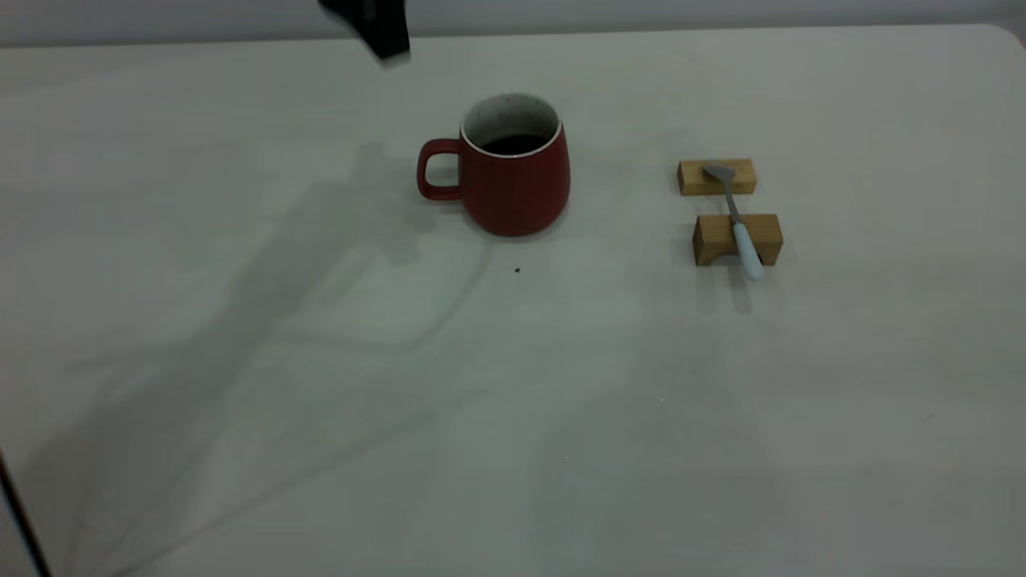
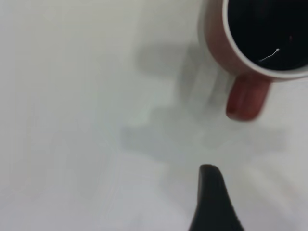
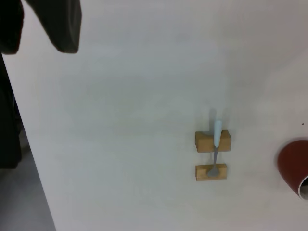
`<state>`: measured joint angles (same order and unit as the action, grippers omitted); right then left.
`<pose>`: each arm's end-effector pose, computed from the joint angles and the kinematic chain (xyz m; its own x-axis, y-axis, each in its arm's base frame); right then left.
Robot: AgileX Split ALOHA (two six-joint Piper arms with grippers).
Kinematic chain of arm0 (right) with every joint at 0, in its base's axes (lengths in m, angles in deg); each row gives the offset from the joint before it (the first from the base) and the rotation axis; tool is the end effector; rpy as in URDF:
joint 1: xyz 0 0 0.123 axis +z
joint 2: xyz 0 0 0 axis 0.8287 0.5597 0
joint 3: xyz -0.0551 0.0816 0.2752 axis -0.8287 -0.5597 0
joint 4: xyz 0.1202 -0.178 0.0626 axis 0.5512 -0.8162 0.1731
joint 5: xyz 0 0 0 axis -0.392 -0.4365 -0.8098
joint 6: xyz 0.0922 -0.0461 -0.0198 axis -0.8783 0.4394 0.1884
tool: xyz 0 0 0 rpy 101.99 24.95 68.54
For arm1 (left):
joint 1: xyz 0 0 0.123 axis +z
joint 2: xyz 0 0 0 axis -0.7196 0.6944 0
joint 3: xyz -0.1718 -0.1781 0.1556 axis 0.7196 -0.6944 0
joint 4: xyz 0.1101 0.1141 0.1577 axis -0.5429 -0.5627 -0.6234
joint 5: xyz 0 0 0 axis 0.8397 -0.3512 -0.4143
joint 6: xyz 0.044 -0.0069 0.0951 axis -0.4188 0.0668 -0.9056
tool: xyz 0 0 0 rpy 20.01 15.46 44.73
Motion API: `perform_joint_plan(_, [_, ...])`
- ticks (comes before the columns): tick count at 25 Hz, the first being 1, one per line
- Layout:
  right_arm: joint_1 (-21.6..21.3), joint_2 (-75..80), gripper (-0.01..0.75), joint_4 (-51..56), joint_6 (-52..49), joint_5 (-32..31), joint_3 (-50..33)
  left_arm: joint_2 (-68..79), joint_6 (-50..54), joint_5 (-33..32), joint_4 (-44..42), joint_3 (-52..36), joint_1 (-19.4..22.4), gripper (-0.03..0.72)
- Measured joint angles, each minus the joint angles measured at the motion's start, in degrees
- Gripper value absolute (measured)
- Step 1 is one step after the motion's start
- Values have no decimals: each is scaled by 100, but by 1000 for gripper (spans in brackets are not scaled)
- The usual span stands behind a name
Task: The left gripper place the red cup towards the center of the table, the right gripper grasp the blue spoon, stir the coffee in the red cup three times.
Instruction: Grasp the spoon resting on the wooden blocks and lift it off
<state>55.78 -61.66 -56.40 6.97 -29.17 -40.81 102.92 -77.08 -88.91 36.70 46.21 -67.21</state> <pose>-0.0238 -0.0018 0.2429 -0.5619 0.0296 -0.8267 0.0332 0.9994 0.0132 0.4345 -0.1753 0.1877 -0.2943 0.9016 -0.3172 0.8862 0.3816 0.2625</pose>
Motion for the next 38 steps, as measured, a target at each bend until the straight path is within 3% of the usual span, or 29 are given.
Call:
perform_joint_plan(8, [0,0,240,0,0,0,0,-2005,2204,-1904,-922,0,0,558])
perform_joint_plan(16, [0,0,240,0,0,0,0,-3700,4316,-1904,-1852,-354,0,558])
perform_joint_plan(20, [0,0,240,0,0,0,0,-4690,4943,-1904,-1863,-1164,0,558])
perform_joint_plan(32, [0,0,240,0,0,0,0,-8245,6131,-1904,-1999,-4745,0,558])
perform_joint_plan(38, [0,0,240,0,0,0,0,-9729,6731,-1904,-2131,-5813,0,558])
